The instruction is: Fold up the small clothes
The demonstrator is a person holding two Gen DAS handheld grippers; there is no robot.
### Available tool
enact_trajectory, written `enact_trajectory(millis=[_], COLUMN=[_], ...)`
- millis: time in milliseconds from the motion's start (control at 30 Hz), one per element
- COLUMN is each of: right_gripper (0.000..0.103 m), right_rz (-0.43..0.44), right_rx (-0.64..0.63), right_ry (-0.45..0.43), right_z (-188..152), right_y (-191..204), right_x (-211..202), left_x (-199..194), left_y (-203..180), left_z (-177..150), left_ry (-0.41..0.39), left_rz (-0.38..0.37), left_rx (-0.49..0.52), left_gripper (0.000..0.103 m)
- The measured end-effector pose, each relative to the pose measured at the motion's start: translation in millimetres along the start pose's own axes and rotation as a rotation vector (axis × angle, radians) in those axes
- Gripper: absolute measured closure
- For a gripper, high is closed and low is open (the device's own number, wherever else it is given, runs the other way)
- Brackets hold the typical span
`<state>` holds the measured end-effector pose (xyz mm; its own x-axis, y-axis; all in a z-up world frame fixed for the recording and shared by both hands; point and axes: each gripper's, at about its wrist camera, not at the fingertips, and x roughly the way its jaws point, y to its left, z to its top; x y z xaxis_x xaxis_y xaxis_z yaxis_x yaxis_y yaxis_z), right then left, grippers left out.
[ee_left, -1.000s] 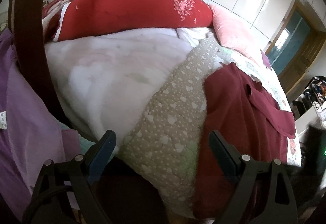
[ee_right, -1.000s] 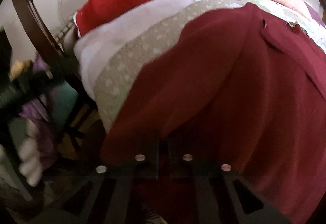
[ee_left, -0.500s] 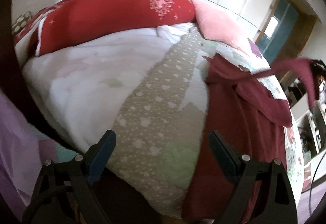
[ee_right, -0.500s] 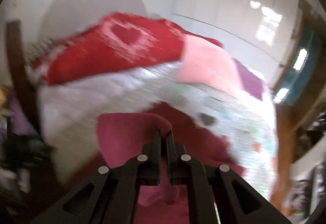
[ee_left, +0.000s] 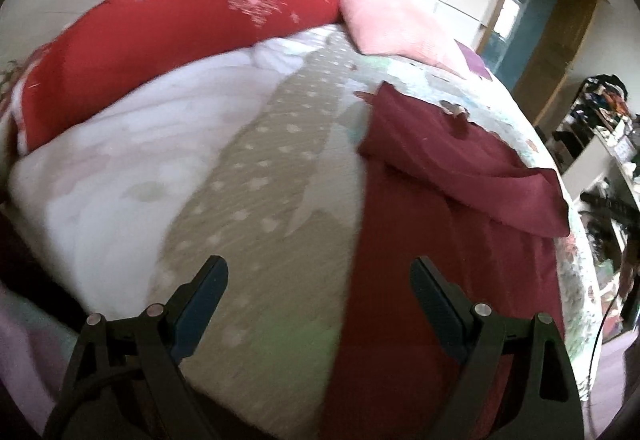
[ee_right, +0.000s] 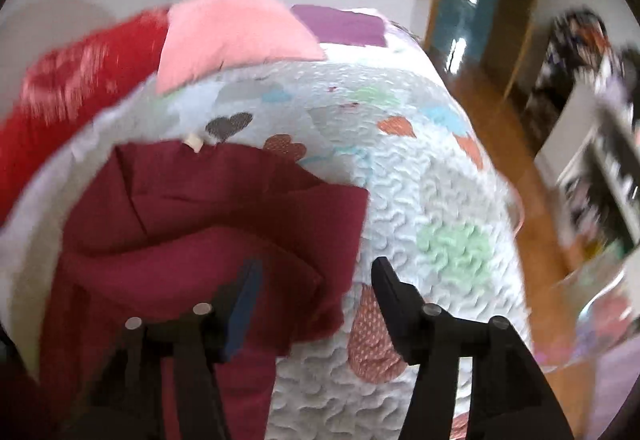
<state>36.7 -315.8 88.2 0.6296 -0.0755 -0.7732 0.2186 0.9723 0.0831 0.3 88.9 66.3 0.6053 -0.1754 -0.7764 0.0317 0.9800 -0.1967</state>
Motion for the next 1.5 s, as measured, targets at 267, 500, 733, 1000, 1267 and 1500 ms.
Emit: enact_trajectory(millis=[267, 500, 733, 1000, 1267, 1500], right_gripper=[0.023, 0.073, 0.075, 0.047, 0.048, 0.050], right_rz=[0.182, 0.297, 0.211, 0.337, 0.640, 0.733], right_rx=[0.196, 0.318, 0.260, 0.329, 0.378, 0.406], right_ry=[0.022, 0.080, 0.080, 0.098, 0.183, 0.188], right_z=[-38.1, -25.5, -8.1, -58.5, -153.8, -201.0], right_y=[-16.8, -13.5, -21.7, -25.3, -3.9, 13.6], right_x=[42.0, 94.6, 90.2, 65.8, 29.2, -0.9], left_x=[94.9, 161.4, 163.6, 126.8, 84.1, 45.0], left_y=[-42.2, -70.7, -71.7, -41.6, -18.4, -14.6], left_z=[69.0, 96.7, 104.1, 61.8, -8.7, -63.5], left_ry=[0.050, 0.187, 0.147, 0.182, 0.228, 0.246], left_rz=[-0.041, -0.034, 0.038, -0.069, -0.227, -0.335], left_rx=[0.106, 0.101, 0.036, 0.015, -0.035, -0.068], left_gripper=[0.011, 0.064, 0.059, 0.043, 0.043, 0.064])
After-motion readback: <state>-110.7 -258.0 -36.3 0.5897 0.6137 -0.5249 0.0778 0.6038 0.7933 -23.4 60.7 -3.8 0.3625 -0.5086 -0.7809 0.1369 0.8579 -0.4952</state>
